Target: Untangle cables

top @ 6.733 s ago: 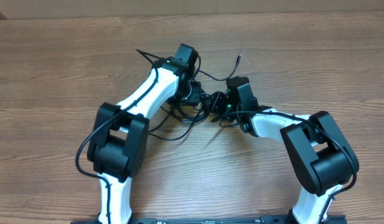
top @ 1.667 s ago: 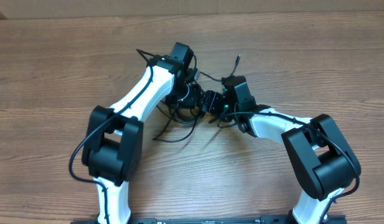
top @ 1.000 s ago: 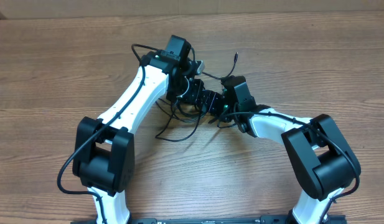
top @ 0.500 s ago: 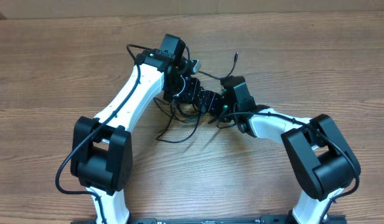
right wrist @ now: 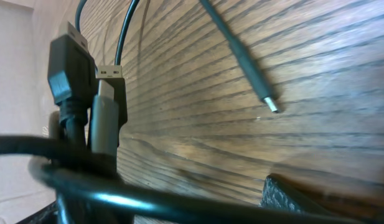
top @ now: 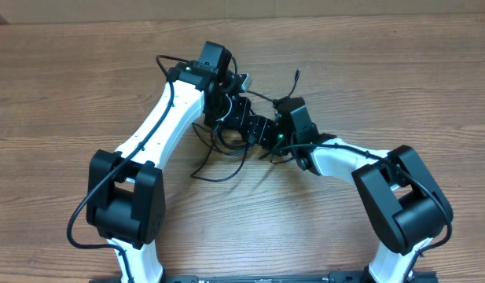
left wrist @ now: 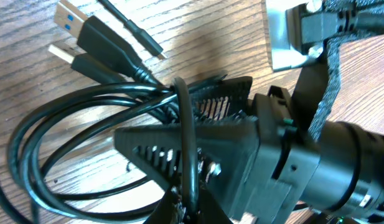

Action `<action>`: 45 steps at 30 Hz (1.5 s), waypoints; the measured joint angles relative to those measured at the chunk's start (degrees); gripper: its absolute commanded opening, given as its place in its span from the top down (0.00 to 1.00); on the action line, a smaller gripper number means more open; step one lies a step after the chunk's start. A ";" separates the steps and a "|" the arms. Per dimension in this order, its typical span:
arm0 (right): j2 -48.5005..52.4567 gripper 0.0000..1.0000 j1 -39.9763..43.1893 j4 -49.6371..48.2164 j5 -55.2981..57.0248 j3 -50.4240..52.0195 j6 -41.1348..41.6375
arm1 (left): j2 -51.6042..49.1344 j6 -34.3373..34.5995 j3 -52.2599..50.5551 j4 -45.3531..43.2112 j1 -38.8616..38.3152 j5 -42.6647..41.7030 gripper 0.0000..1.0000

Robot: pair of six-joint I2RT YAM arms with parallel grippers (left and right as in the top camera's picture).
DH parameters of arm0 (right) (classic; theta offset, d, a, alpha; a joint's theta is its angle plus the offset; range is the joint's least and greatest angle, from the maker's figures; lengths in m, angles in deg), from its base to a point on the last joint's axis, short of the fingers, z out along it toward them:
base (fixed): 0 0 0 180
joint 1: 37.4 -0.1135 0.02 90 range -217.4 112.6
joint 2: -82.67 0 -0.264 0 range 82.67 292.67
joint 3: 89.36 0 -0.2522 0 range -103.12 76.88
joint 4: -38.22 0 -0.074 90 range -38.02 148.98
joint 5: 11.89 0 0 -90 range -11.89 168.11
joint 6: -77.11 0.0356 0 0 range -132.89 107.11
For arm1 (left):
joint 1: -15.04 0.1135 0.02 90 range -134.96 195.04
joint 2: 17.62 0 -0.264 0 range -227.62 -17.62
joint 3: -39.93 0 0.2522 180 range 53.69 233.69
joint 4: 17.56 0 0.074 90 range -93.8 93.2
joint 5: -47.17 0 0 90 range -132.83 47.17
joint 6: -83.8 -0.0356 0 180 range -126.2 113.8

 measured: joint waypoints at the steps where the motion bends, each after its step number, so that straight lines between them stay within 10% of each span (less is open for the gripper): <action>1: 0.00 0.24 -0.35 -0.04 0.68 0.00 0.04 | 0.00 0.00 0.00 0.11 0.02 -0.02 0.96; 45: -0.02 0.28 -1.79 -0.68 10.71 -0.02 0.39 | 0.00 -1.73 0.00 0.33 1.81 -4.94 0.96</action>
